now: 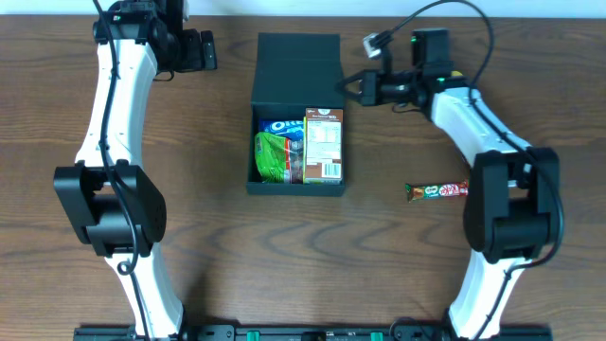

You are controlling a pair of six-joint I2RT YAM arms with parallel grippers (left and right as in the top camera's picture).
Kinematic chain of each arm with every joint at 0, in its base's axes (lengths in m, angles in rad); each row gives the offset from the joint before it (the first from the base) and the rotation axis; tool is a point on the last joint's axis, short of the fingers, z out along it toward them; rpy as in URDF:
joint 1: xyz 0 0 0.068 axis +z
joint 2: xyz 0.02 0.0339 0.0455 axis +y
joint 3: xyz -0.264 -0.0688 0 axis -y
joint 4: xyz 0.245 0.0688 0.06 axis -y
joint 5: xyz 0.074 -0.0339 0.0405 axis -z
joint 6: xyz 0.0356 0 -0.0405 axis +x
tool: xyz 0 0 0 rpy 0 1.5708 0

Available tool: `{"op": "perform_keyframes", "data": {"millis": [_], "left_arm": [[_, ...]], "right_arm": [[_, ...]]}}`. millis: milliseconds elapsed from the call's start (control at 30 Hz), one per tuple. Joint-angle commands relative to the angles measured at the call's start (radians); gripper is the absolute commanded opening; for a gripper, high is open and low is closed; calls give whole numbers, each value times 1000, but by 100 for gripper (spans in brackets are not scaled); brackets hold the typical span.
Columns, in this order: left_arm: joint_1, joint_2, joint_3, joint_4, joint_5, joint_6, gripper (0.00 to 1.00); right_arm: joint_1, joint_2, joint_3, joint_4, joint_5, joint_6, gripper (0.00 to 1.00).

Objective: Pack container
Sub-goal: 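Withdraw the right gripper from the box to the right, then grasp the yellow Mentos bottle with the right gripper and lift it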

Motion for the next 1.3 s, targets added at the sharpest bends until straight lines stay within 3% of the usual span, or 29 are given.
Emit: {"op": "perform_keyframes", "data": {"millis": [0, 167, 333, 400, 533, 700, 1267], "left_arm": [[3, -2, -9, -2, -3, 11, 95], [3, -3, -9, -3, -3, 11, 95], [3, -3, -9, -3, -3, 11, 95], [3, -2, -9, -2, -3, 11, 95], [3, -3, -9, -2, -3, 10, 95], [3, -3, -9, -2, -3, 10, 95], [3, -3, -9, -2, -3, -6, 95]], "right_arm": [[-66, -23, 19, -2, 6, 1, 1], [-148, -23, 35, -56, 134, 0, 2], [-199, -23, 139, -226, 381, -89, 16], [-201, -23, 203, -311, 537, -161, 40], [-201, -23, 299, -407, 824, -320, 78], [-224, -14, 307, -423, 903, -491, 98], [-299, 121, 307, -485, 898, -543, 99]]}}
